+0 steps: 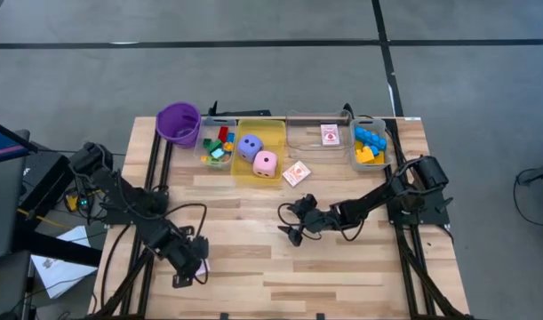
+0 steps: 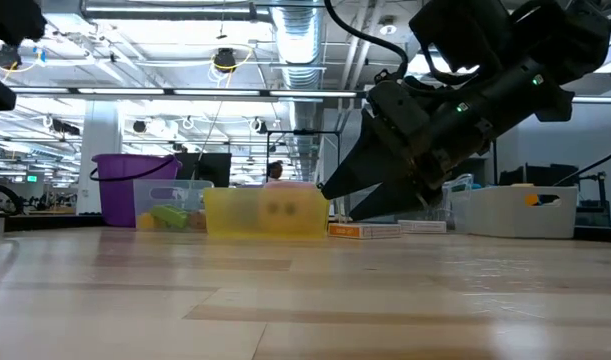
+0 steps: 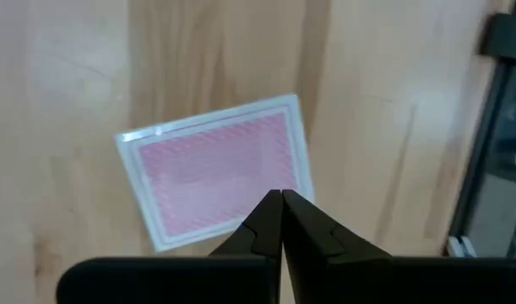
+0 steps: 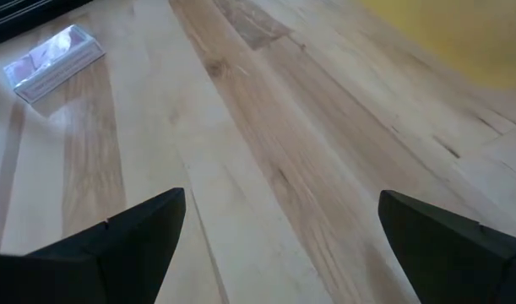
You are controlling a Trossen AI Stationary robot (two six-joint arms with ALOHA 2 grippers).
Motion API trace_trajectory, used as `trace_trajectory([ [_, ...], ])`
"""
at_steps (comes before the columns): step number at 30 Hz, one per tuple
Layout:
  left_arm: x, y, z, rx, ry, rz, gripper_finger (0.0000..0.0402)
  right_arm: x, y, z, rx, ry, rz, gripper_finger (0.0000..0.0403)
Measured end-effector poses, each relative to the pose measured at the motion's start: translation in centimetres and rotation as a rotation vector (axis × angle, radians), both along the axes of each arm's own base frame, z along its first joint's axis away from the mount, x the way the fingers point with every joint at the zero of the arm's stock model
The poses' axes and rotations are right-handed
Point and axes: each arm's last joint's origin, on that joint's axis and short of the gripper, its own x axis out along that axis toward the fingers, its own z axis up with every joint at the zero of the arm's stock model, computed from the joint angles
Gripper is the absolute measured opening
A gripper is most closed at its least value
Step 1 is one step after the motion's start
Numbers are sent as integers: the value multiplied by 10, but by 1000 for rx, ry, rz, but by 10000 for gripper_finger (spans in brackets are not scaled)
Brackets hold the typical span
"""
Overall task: Pick & Place Toys
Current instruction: Put the pink playing card into the transparent bin
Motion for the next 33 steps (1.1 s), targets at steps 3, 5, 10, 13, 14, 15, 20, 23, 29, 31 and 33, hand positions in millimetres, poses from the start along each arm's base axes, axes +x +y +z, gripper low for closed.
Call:
trace_trajectory([
  [3,-3,1,-4,18,1,27,0,0,0,0,1,0,1,385],
  [5,-4,3,-11,20,9,44,0,0,0,0,2,1,3,385],
  [10,-9,8,-29,-1,3,44,0,0,1,0,11,4,15,385],
  [13,-9,8,-36,-24,-41,48,0,0,1,0,11,4,16,385],
  [14,-8,8,-38,-28,-63,53,0,0,1,0,11,4,16,385],
  [15,-8,9,-41,-29,-90,60,0,0,1,0,11,5,16,385],
  [20,-5,14,-55,-66,-251,114,0,0,0,0,11,5,15,385],
  [23,-2,22,-62,-73,-315,163,0,0,1,0,11,5,16,385],
  [29,10,45,-68,73,-465,224,0,0,0,0,11,3,16,385],
  [31,15,54,-68,159,-503,234,0,0,1,1,13,-2,16,385],
  [33,20,64,-68,246,-532,252,0,0,1,1,14,-7,19,385],
])
